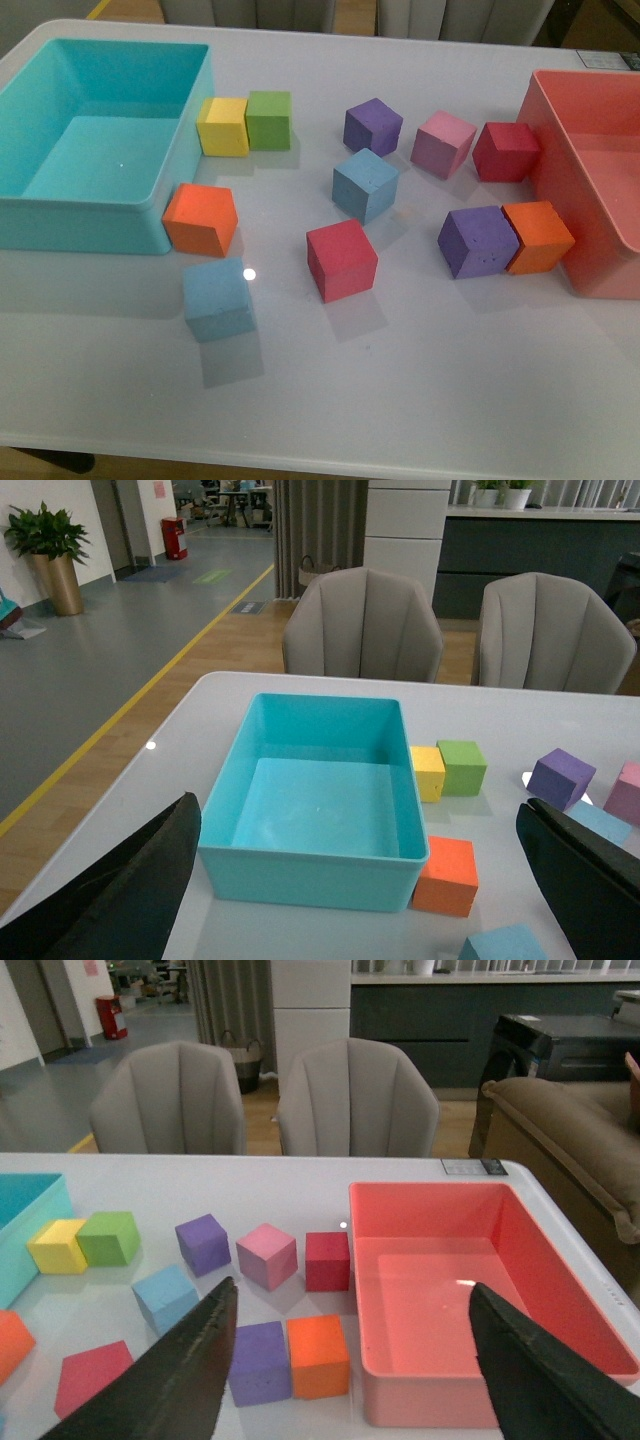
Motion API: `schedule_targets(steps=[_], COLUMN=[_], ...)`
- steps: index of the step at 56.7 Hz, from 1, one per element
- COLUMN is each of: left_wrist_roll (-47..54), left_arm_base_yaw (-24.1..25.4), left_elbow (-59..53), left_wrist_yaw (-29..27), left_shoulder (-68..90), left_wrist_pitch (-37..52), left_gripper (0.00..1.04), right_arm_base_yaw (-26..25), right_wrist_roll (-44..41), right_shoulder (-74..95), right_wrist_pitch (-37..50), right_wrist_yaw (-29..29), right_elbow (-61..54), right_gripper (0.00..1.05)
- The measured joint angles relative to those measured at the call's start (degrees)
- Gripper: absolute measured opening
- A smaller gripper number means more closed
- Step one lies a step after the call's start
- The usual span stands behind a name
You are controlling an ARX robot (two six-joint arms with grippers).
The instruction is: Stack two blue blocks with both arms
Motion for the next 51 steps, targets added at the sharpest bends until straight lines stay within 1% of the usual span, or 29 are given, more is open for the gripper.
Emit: schedule_targets(steps=[5, 6, 7, 10, 12, 16, 19, 25, 31, 37, 40, 45, 51], left_wrist_roll=[0.0, 0.0, -0.2, -1.9, -2.5, -3.5, -4.0, -5.5, -7.6, -11.4, -13.3, -14.9, -16.3], left_arm_base_yaw=[0.0, 0.0, 0.0, -1.4, -2.8, -5.4, -8.1, -11.7, -14.0, -15.4, -16.0, -17.2, -18.7], left_elbow=[0.0, 0.1, 0.3, 4.5, 7.2, 8.6, 9.0, 9.6, 10.9, 13.7, 15.4, 18.0, 20.4], left_wrist_yaw=[0.0, 0.0, -0.3, -2.1, -3.4, -3.9, -4.6, -4.7, -4.5, -4.0, -3.4, -4.3, -4.6], left_shoulder=[0.0, 0.1, 0.5, 6.4, 12.3, 19.9, 26.4, 37.7, 50.3, 63.4, 69.4, 78.1, 86.6], left_wrist_pitch=[0.0, -0.1, -0.9, -11.5, -16.0, -15.1, -10.4, -0.4, 10.3, 19.2, 22.3, 26.3, 28.9], left_gripper=[0.96, 0.96, 0.96, 0.96, 0.96, 0.96, 0.96, 0.96, 0.96, 0.96, 0.96, 0.96, 0.96], right_arm_base_yaw=[0.0, 0.0, 0.0, 0.0, 0.0, 0.0, 0.0, 0.0, 0.0, 0.0, 0.0, 0.0, 0.0], right_wrist_roll=[0.0, 0.1, 0.1, 0.1, 0.1, 0.1, 0.2, 0.2, 0.2, 0.2, 0.2, 0.2, 0.2], right_shoulder=[0.0, 0.0, 0.0, 0.0, 0.0, -0.1, -0.1, -0.1, -0.1, -0.1, -0.1, -0.1, -0.1], right_wrist_pitch=[0.0, 0.0, 0.0, 0.0, 0.0, 0.0, 0.0, 0.0, 0.0, 0.0, 0.0, 0.0, 0.0], right_wrist_yaw=[0.0, 0.0, 0.0, 0.0, 0.0, 0.0, 0.0, 0.0, 0.0, 0.0, 0.0, 0.0, 0.0], right_elbow=[0.0, 0.0, 0.0, 0.0, 0.0, 0.0, 0.0, 0.0, 0.0, 0.0, 0.0, 0.0, 0.0], right_gripper=[0.96, 0.97, 0.97, 0.95, 0.96, 0.96, 0.96, 0.96, 0.96, 0.96, 0.96, 0.96, 0.96])
